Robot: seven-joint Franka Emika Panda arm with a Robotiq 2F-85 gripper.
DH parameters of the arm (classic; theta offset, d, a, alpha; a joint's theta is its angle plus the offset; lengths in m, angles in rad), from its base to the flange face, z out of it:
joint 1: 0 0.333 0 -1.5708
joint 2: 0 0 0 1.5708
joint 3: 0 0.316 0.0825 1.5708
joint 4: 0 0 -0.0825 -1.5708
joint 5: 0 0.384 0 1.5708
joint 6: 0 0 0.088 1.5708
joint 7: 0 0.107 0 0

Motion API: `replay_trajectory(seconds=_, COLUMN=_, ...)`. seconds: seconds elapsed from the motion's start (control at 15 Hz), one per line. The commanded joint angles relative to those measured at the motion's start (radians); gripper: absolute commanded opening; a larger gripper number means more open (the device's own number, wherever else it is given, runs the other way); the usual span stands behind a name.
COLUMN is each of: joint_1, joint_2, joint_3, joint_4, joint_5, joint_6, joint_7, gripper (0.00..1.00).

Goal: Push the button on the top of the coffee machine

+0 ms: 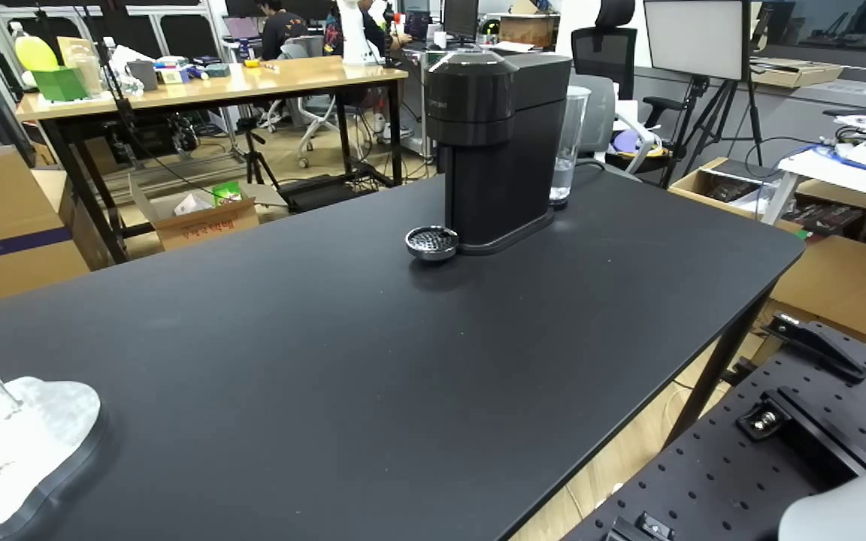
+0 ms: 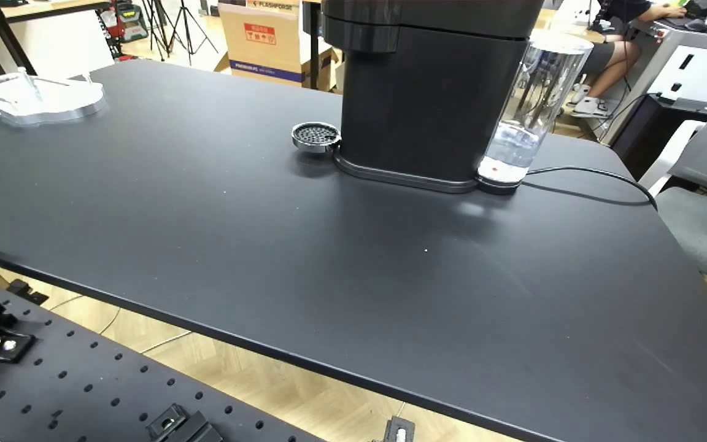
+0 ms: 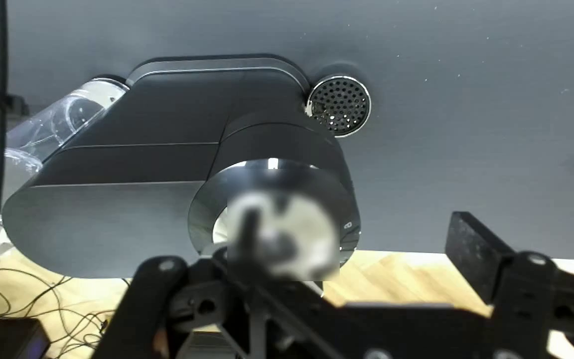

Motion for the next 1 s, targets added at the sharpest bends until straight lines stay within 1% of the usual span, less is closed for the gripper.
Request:
replay_trajectory(seconds=0.0, joint_1=-0.006, joint_2=0.106, joint_3=-0.003, joint_4=0.125, joint_5=-0.006, joint_6=-0.011, joint_7=0.010, gripper=0.69)
replay_trajectory(seconds=0.53, joint_1=-0.017, joint_2=0.254, joint_3=-0.002, joint_4=0.322, joint_5=0.015, joint_6=-0.066, joint_7=0.026, gripper=0.13)
replay_trajectory(seconds=0.67, joint_1=-0.024, joint_2=0.288, joint_3=-0.003, joint_4=0.358, joint_5=0.019, joint_6=-0.080, joint_7=0.028, gripper=0.01)
replay_trajectory(seconds=0.93, joint_1=-0.035, joint_2=0.355, joint_3=0.001, joint_4=0.406, joint_5=0.024, joint_6=-0.109, joint_7=0.031, gripper=0.00)
